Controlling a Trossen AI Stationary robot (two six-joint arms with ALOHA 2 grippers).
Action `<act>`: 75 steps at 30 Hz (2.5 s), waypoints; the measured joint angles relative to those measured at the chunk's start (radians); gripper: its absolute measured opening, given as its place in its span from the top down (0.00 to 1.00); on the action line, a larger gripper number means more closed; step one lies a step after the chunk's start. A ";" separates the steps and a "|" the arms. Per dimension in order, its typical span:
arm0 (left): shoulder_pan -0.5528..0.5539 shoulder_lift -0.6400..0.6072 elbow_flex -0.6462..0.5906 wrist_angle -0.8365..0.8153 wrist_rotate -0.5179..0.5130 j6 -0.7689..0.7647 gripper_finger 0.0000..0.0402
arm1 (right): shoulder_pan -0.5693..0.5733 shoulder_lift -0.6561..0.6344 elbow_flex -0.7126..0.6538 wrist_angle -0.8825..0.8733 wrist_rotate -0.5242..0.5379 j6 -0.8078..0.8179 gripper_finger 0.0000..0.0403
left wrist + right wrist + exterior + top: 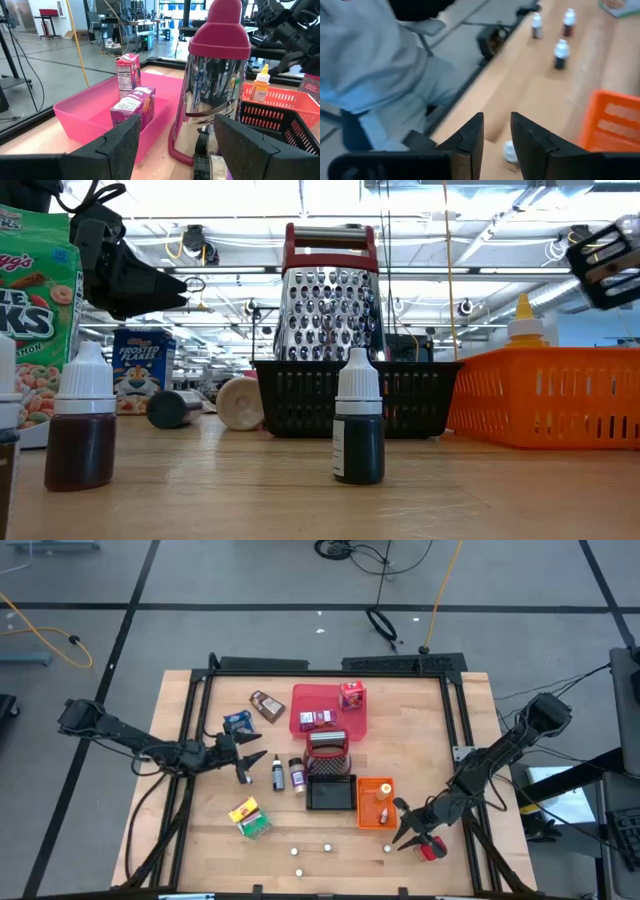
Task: Pick & Place Kitchen Items
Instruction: Put the right small black food coloring bottle into the orange bin
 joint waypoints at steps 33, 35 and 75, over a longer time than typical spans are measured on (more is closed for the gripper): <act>0.000 0.000 0.000 0.000 0.000 -0.016 0.36 | 0.082 0.195 0.509 -0.717 0.127 0.151 0.84; 0.000 0.000 0.000 0.000 0.000 -0.016 0.36 | 0.074 0.195 0.509 -0.724 0.127 0.187 0.84; 0.000 0.000 0.000 0.000 0.000 -0.018 0.36 | 0.053 0.195 0.360 -0.635 0.128 0.246 0.65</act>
